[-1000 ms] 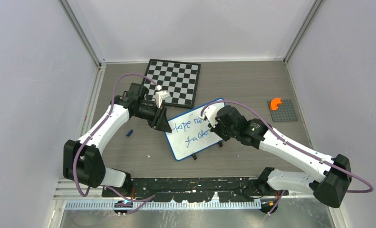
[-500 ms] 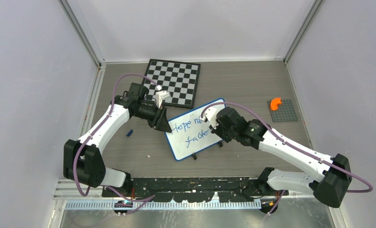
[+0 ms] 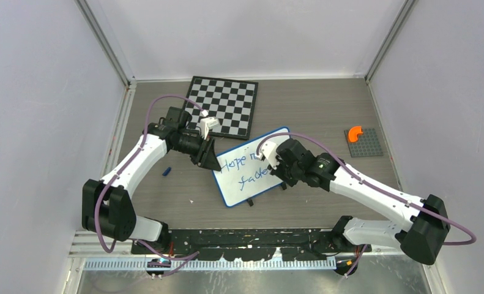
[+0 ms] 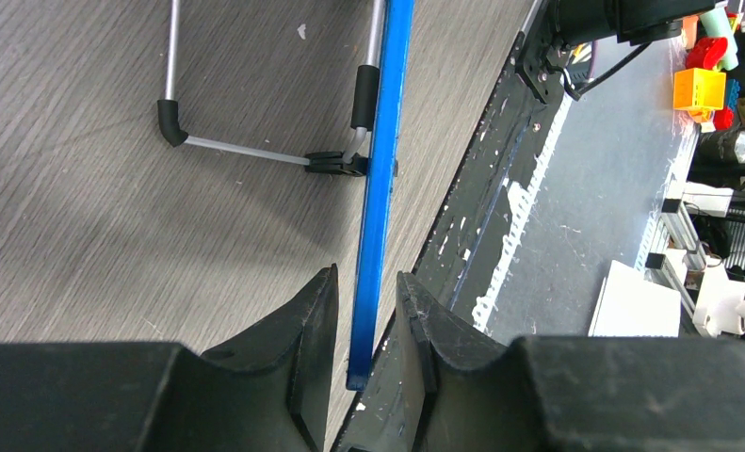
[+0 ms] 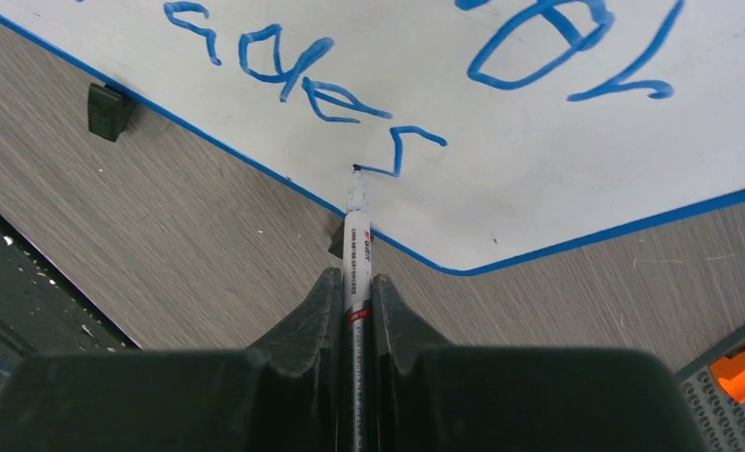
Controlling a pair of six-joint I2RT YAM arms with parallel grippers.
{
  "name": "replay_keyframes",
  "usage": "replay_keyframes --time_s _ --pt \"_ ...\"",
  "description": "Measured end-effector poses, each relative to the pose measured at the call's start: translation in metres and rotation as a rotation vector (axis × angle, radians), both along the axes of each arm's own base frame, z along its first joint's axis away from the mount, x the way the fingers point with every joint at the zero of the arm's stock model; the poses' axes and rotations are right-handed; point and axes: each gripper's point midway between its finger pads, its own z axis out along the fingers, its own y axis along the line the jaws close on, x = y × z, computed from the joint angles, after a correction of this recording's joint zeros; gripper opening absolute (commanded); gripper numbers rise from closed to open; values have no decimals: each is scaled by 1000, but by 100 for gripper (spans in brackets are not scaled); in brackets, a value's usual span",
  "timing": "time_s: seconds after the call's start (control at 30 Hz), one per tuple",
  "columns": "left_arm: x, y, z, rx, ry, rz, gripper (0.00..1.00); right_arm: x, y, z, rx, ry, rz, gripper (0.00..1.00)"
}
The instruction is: Write a sentence on the whiteboard
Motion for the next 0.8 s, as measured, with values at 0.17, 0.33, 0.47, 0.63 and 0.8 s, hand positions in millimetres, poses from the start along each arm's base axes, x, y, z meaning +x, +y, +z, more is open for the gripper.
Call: replay_keyframes --time_s 0.17,0.33,0.47,0.63,0.8 --pt "0 0 0 0 0 0 31 -3 10 -2 9 31 32 0" --pt "0 0 0 0 0 0 37 -8 22 8 60 50 71 0" --pt "1 0 1 -3 -2 0 52 -16 32 23 127 65 116 0" --pt "1 -1 2 -8 -5 3 63 -29 33 46 202 69 153 0" --pt "1 -1 12 -20 -28 14 67 -29 34 64 269 78 143 0"
